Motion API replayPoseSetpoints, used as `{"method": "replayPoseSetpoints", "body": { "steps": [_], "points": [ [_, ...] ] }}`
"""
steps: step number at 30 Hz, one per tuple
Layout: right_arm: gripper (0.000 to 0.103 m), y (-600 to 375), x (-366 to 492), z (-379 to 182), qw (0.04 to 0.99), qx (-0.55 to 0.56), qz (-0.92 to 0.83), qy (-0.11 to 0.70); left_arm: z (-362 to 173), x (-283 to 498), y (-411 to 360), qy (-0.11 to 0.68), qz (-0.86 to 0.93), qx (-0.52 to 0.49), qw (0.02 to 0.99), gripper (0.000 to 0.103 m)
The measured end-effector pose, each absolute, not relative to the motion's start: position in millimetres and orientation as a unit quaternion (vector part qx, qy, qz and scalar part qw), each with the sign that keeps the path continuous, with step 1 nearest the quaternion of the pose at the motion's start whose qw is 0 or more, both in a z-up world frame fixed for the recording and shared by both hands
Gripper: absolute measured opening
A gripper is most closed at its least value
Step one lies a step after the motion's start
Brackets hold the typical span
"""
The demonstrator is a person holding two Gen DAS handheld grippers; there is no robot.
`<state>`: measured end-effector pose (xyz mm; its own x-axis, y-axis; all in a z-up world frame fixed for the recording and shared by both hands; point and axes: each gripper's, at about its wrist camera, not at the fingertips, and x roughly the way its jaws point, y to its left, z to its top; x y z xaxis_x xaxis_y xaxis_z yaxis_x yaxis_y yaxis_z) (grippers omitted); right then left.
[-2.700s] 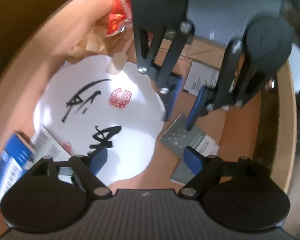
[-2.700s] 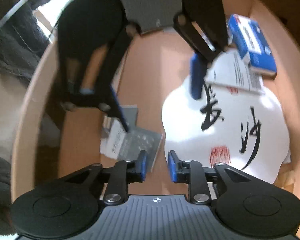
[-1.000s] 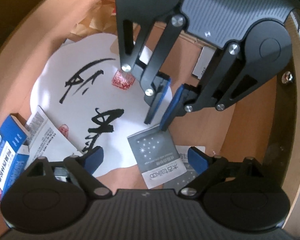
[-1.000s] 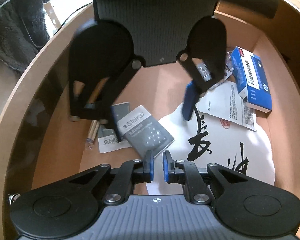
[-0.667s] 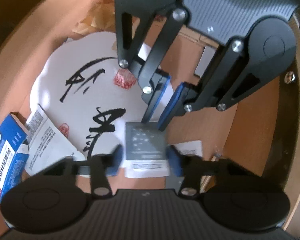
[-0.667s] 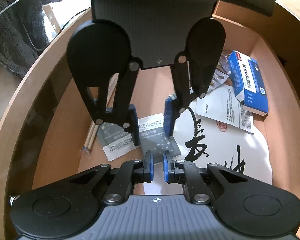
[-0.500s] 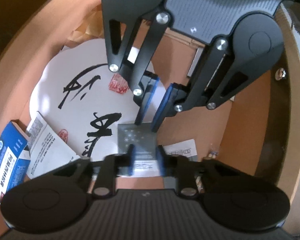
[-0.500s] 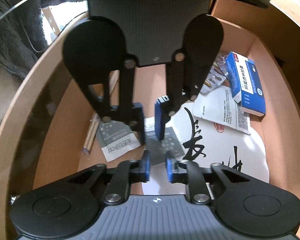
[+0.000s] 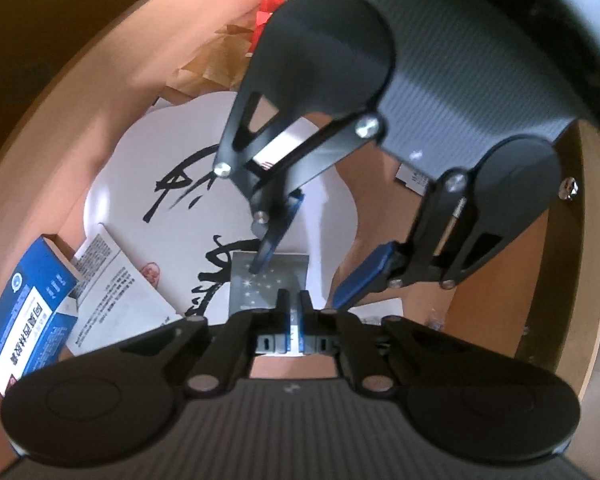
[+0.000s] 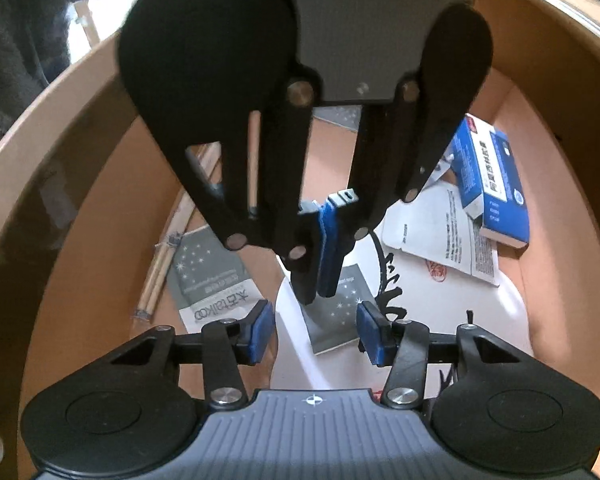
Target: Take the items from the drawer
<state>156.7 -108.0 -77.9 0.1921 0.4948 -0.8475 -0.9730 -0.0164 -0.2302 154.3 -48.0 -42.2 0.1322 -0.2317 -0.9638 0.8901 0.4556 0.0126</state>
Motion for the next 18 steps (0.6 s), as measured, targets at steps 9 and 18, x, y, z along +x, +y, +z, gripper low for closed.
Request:
{"method": "replayPoseSetpoints", "body": {
  "steps": [9, 18],
  "points": [
    [0.038, -103, 179, -76, 0.646, -0.380, 0.563, 0.348, -34, 141, -44, 0.484, -0.407, 0.356, 0.688, 0.062],
    [0.001, -105, 179, -71, 0.629, -0.397, 0.564, 0.359, -50, 127, -48, 0.486, -0.409, 0.399, 0.661, 0.087]
  ]
}}
